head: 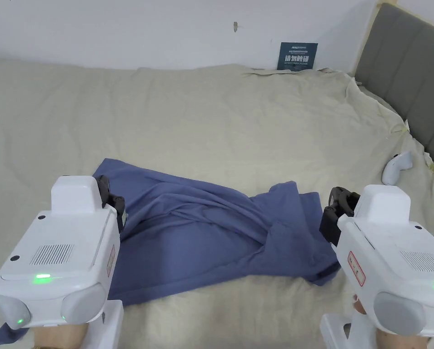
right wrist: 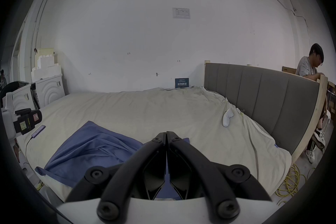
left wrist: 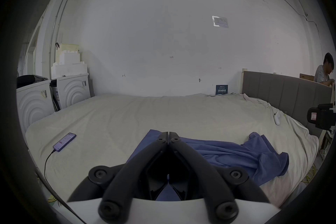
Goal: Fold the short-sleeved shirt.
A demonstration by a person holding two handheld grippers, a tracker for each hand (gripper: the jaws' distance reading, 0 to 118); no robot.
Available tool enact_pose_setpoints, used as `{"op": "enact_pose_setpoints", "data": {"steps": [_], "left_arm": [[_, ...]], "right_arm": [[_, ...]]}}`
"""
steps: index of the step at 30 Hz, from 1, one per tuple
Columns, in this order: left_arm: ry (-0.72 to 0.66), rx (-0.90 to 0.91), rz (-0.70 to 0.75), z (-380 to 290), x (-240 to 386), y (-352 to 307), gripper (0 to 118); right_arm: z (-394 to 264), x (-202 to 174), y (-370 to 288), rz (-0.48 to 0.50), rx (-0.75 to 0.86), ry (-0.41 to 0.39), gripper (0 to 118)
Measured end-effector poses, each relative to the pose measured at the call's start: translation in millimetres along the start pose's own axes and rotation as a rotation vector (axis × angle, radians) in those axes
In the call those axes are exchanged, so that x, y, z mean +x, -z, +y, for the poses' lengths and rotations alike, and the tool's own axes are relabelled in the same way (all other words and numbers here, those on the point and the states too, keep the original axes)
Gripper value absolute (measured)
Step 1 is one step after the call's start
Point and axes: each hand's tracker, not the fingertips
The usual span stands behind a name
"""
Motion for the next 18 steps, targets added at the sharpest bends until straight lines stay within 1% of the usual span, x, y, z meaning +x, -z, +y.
{"op": "enact_pose_setpoints", "data": {"steps": [8, 11, 12, 14, 15, 16, 17, 18], "left_arm": [[-0.010, -0.003, -0.005, 3, 0, 0, 0], [-0.010, -0.004, -0.011, 4, 1, 1, 0], [-0.013, -0.006, -0.013, 4, 1, 1, 0], [-0.019, -0.012, -0.016, 3, 0, 2, 0], [-0.020, -0.014, -0.016, 2, 1, 3, 0], [-0.021, -0.017, -0.015, 1, 1, 4, 0], [-0.023, -0.021, -0.016, 1, 1, 4, 0], [-0.026, -0.024, -0.018, 0, 0, 5, 0]], "right_arm": [[5, 6, 5, 0.009, -0.012, 0.003, 0], [12, 13, 12, 0.014, -0.028, 0.016, 0], [17, 16, 17, 0.019, -0.043, 0.020, 0], [26, 23, 33, 0.072, -0.128, -0.001, 1], [29, 29, 43, 0.068, -0.121, 0.024, 1], [32, 33, 52, 0.066, -0.145, 0.042, 6], [37, 38, 65, 0.055, -0.207, 0.037, 16], [42, 41, 76, 0.070, -0.239, 0.046, 35]]}}
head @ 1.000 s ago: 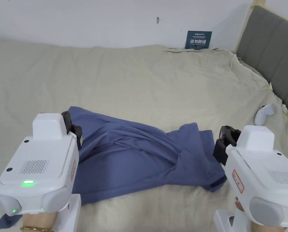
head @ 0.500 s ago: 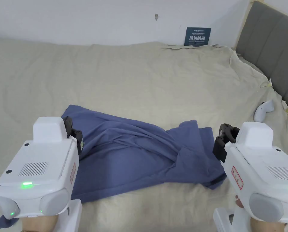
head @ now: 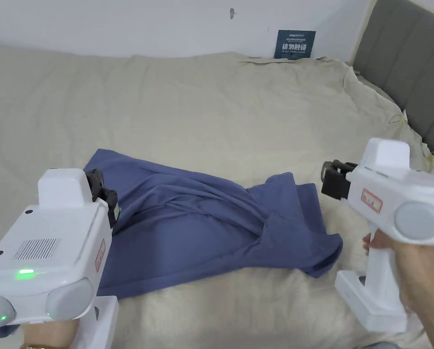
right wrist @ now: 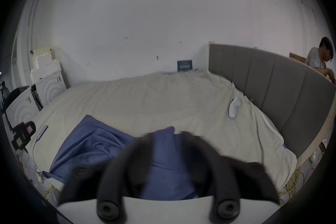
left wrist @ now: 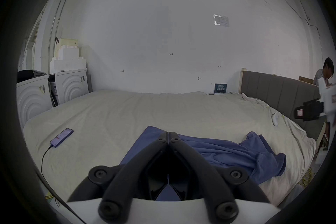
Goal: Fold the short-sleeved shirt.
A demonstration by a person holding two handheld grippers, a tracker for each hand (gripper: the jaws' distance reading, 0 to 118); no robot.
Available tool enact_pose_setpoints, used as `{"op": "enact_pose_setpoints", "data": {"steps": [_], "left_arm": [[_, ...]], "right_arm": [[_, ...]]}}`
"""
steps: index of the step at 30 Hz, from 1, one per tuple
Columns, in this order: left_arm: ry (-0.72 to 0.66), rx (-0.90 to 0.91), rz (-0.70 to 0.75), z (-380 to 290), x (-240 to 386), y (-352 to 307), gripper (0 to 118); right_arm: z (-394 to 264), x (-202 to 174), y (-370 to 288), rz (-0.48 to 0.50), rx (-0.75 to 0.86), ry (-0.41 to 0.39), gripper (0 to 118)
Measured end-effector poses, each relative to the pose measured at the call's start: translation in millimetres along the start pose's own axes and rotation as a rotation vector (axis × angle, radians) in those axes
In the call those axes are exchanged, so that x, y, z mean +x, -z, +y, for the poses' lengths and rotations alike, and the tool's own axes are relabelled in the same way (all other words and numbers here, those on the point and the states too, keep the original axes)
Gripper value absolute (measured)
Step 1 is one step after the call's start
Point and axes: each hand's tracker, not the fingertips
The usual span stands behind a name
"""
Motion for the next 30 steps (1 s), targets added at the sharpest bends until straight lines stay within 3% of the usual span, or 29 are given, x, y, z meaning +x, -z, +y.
{"op": "enact_pose_setpoints", "data": {"steps": [1, 2, 3, 4, 14, 17, 24, 28, 30], "left_arm": [[-0.002, -0.002, -0.002, -1, 0, 0, 0], [-0.004, -0.006, -0.003, -3, 0, 2, 0], [-0.004, -0.010, -0.003, -5, 0, 3, 0], [-0.003, -0.016, -0.002, -6, 1, 4, 0], [-0.005, -0.063, 0.006, -15, -2, 17, 0], [-0.009, -0.079, 0.012, -18, -5, 22, 0], [-0.010, -0.121, 0.030, -28, -8, 31, 0], [-0.015, -0.134, 0.030, -31, -8, 33, 0], [-0.020, -0.140, 0.027, -31, -8, 33, 0]], "right_arm": [[6, 4, 10, -0.003, -0.035, 0.011, 69], [14, 10, 23, -0.004, -0.119, 0.017, 92], [20, 14, 36, -0.004, -0.190, 0.034, 107], [22, 17, 44, -0.008, -0.196, 0.042, 111], [5, 44, 151, -0.135, -0.670, 0.083, 111], [-12, 45, 169, -0.188, -0.734, 0.065, 111], [-31, 41, 190, -0.187, -0.744, 0.070, 108], [-36, 39, 199, -0.181, -0.773, 0.089, 66], [-36, 39, 197, -0.150, -0.766, 0.108, 52]]}}
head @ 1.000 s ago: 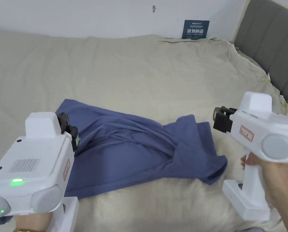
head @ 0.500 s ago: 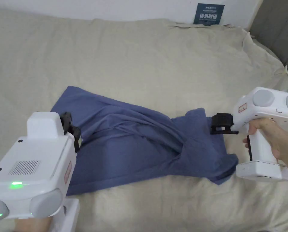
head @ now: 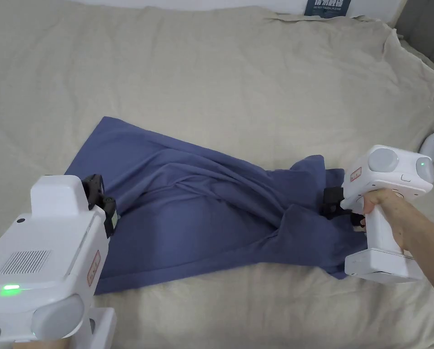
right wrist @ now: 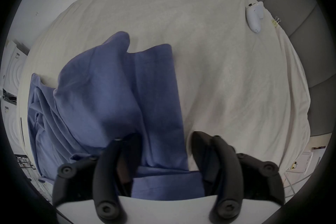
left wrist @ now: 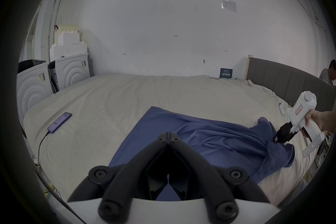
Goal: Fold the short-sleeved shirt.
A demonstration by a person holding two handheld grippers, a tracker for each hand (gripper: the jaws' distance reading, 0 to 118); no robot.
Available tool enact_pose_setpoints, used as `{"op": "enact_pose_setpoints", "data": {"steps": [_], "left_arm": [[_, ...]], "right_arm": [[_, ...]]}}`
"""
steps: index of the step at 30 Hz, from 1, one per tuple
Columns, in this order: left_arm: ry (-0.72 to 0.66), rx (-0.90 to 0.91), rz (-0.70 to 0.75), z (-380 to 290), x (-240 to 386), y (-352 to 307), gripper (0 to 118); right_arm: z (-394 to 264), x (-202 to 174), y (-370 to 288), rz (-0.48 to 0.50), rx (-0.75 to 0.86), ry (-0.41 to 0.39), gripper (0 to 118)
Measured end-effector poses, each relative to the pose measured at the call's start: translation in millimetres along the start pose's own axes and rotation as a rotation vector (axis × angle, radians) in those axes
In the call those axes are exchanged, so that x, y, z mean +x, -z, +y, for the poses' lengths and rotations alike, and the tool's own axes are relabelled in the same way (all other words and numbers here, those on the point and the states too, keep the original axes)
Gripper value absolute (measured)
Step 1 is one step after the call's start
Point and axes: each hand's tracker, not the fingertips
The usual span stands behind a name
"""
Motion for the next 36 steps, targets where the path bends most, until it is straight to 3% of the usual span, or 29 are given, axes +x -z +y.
{"op": "enact_pose_setpoints", "data": {"steps": [1, 3, 4, 7, 9, 15, 20, 21, 22, 23, 24, 25, 30, 36], "left_arm": [[-0.001, -0.001, 0.000, 0, 0, 0, 0], [0.004, -0.006, -0.002, -1, 0, 1, 0], [0.005, -0.008, -0.003, -1, 0, 1, 0], [-0.002, -0.015, -0.007, -1, -1, 1, 0], [-0.012, -0.015, -0.006, -1, -1, 0, 0], [-0.026, -0.023, -0.021, 5, -5, 0, 0], [-0.114, -0.072, -0.062, 24, -16, 12, 24], [-0.127, -0.106, -0.071, 30, -20, 19, 44], [-0.134, -0.135, -0.082, 36, -23, 27, 76], [-0.139, -0.167, -0.097, 42, -26, 36, 97], [-0.137, -0.173, -0.100, 48, -30, 45, 112], [-0.137, -0.183, -0.103, 54, -33, 53, 118], [-0.148, -0.345, -0.121, 93, -53, 120, 118], [-0.083, -0.535, -0.040, 125, -61, 219, 118]], "right_arm": [[0, 0, -1, -0.002, 0.002, -0.001, 42], [0, 1, -6, 0.049, 0.032, 0.002, 2], [-1, 2, -9, 0.042, 0.037, 0.028, 2], [-2, 3, -14, 0.041, 0.033, -0.013, 1], [-7, 6, -20, 0.061, 0.052, 0.018, 1], [-10, 12, -39, 0.090, 0.094, 0.006, 1], [-11, 16, -52, 0.109, 0.117, 0.013, 1], [-11, 15, -54, 0.109, 0.125, 0.009, 1], [-11, 14, -54, 0.109, 0.129, 0.004, 1], [-12, 13, -56, 0.107, 0.135, -0.003, 1], [-12, 13, -58, 0.104, 0.140, -0.013, 1], [-12, 12, -59, 0.103, 0.145, -0.019, 1], [-10, 13, -62, 0.109, 0.149, -0.037, 1], [-5, 13, -78, 0.133, 0.182, -0.067, 1]]}}
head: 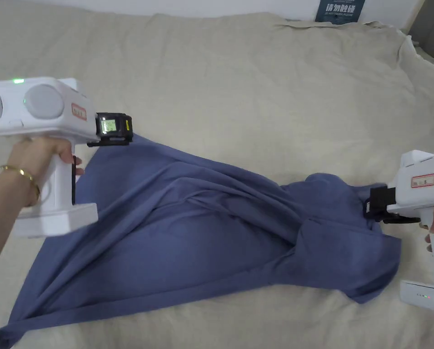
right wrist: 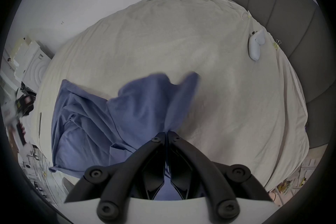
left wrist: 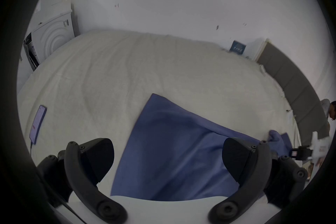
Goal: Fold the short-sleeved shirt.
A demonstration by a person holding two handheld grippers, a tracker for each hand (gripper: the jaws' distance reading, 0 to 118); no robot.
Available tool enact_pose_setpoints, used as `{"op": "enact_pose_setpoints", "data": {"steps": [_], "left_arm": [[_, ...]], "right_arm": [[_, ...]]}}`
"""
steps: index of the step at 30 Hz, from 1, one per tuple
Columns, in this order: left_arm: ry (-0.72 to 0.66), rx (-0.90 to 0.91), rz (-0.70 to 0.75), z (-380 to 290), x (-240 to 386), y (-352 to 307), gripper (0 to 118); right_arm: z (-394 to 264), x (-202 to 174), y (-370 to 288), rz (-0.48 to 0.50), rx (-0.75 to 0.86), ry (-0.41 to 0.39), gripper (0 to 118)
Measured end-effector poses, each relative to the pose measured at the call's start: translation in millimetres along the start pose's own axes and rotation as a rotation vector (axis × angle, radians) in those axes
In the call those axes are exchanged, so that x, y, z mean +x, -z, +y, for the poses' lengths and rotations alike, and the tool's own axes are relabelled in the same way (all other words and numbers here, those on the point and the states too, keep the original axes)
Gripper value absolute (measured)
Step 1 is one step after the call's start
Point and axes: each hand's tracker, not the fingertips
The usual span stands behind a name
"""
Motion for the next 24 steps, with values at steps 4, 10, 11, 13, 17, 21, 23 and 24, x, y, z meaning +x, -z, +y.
{"op": "enact_pose_setpoints", "data": {"steps": [4, 10, 11, 13, 17, 21, 23, 24], "left_arm": [[0.048, -0.050, 0.032, 42, 5, 41, 118], [0.077, -0.129, 0.023, 82, 11, 102, 113], [0.103, -0.166, 0.031, 82, 13, 111, 111], [0.158, -0.207, 0.046, 83, 14, 131, 110], [0.227, -0.276, 0.061, 77, 14, 160, 108], [0.209, -0.312, 0.052, 72, 12, 177, 107], [0.211, -0.315, 0.046, 69, 11, 181, 91], [0.189, -0.333, 0.005, 67, 11, 181, 82]], "right_arm": [[5, -11, -5, -0.014, 0.001, -0.050, 1], [13, -13, 10, -0.005, -0.009, -0.043, 1], [13, -13, 13, -0.003, -0.012, -0.040, 1], [14, -11, 18, 0.005, -0.021, -0.028, 1], [16, -11, 25, 0.007, -0.038, -0.038, 1], [17, -10, 27, 0.009, -0.039, -0.040, 1], [17, -10, 28, 0.010, -0.039, -0.038, 1], [17, -10, 29, 0.011, -0.041, -0.038, 1]]}}
